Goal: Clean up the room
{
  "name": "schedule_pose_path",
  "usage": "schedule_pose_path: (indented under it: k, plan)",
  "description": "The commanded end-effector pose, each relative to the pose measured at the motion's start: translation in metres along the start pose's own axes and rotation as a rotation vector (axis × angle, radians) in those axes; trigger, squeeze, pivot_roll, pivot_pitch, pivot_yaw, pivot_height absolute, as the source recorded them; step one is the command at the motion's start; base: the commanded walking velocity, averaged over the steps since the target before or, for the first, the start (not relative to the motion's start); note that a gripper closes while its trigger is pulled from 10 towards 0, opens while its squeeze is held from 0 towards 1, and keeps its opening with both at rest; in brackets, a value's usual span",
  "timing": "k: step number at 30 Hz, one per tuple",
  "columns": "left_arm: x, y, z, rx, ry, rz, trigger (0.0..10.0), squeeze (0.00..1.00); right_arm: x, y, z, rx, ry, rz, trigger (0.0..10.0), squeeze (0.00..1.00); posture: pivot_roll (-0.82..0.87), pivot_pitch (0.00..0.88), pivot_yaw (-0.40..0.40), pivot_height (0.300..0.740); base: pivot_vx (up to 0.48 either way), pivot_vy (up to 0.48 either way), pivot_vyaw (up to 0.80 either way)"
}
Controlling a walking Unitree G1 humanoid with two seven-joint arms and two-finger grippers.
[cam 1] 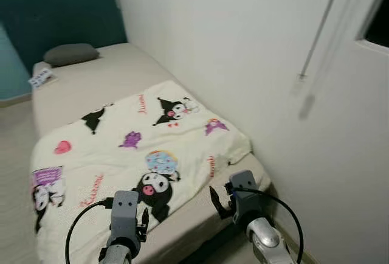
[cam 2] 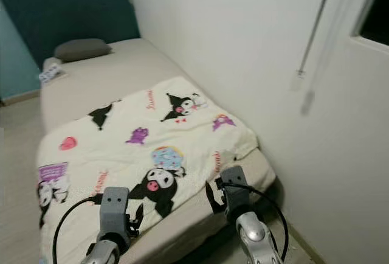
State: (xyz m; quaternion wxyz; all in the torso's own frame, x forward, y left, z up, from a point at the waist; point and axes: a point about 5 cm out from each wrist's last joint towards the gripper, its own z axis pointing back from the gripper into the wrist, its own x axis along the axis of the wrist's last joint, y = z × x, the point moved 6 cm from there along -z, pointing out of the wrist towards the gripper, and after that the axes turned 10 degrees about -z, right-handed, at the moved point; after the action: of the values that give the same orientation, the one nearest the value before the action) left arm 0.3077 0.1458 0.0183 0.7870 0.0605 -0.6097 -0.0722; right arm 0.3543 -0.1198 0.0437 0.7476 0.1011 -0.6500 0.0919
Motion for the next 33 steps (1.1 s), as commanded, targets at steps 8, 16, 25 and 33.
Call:
schedule_pose_path:
  k: [8, 16, 25, 33]
  plan:
    - [-0.0001, -0.0055, -0.0001, -0.016, -0.008, -0.034, 10.0, 0.0, -0.0048, -0.0027, 0.0033, -0.005, 0.017, 0.06, 10.0, 0.0, -0.04, 0.117, 0.024, 0.74, 0.0, 0.0, 0.5]
    - [0.0023, -0.0047, -0.0012, -0.009, -0.016, -0.03, 10.0, 0.0, -0.0028, -0.0026, 0.0023, -0.001, 0.01, 0.044, 10.0, 0.0, -0.03, 0.121, 0.021, 0.74, 0.0, 0.0, 0.8]
    - [0.0046, -0.003, -0.001, 0.002, -0.027, -0.034, 10.0, 0.0, -0.0015, -0.0022, 0.0027, 0.003, 0.002, 0.047, 10.0, 0.0, -0.03, 0.119, 0.019, 0.74, 0.0, 0.0, 0.8]
    - [0.0056, -0.0026, -0.0016, 0.0, -0.032, -0.046, 10.0, 0.0, -0.0014, -0.0039, 0.0033, -0.005, 0.0, 0.048, 10.0, 0.0, -0.04, 0.111, 0.023, 0.74, 0.0, 0.0, 0.8]
